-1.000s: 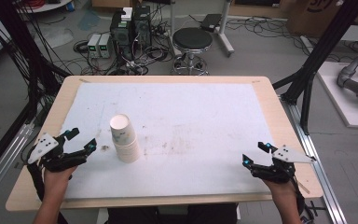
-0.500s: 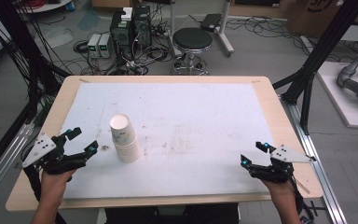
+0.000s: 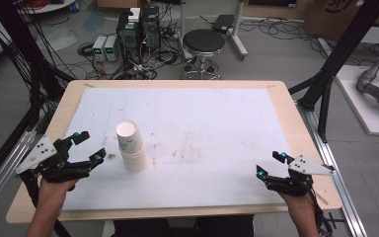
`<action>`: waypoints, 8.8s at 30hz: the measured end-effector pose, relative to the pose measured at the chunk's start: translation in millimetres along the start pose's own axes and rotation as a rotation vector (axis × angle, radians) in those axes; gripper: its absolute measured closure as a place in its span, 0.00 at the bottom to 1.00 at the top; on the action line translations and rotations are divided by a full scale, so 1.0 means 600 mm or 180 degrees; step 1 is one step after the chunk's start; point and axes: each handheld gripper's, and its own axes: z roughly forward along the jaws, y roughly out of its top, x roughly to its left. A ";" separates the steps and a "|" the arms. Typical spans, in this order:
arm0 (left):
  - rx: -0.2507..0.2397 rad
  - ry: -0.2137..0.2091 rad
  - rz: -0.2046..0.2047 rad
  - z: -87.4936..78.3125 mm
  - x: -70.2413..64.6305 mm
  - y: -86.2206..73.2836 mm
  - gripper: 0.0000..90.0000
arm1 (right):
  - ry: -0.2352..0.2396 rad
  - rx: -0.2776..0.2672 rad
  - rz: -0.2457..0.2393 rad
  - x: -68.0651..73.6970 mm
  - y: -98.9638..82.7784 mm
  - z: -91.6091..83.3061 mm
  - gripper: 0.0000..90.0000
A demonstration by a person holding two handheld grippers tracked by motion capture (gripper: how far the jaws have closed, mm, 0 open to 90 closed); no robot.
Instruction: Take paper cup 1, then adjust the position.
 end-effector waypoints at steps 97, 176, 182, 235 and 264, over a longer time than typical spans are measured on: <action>0.0305 -0.1087 0.0131 0.260 -0.157 0.093 0.38 | 0.0818 0.0188 -0.0126 0.023 0.051 0.079 0.24; 0.0523 -0.2120 -0.0019 0.306 -0.217 -0.020 0.39 | 0.2289 0.0167 -0.0599 0.163 0.091 0.186 0.24; 0.0530 -0.2119 -0.0039 0.305 -0.216 -0.022 0.39 | 0.2350 0.0145 -0.0572 0.161 0.088 0.188 0.33; 0.1644 -0.2094 0.0543 0.306 -0.216 -0.005 0.24 | 0.2070 0.1472 -0.1855 0.195 0.137 0.199 0.38; 0.1543 -0.2208 0.0381 0.299 -0.209 -0.019 0.41 | 0.2130 0.1297 -0.1556 0.176 0.140 0.181 0.23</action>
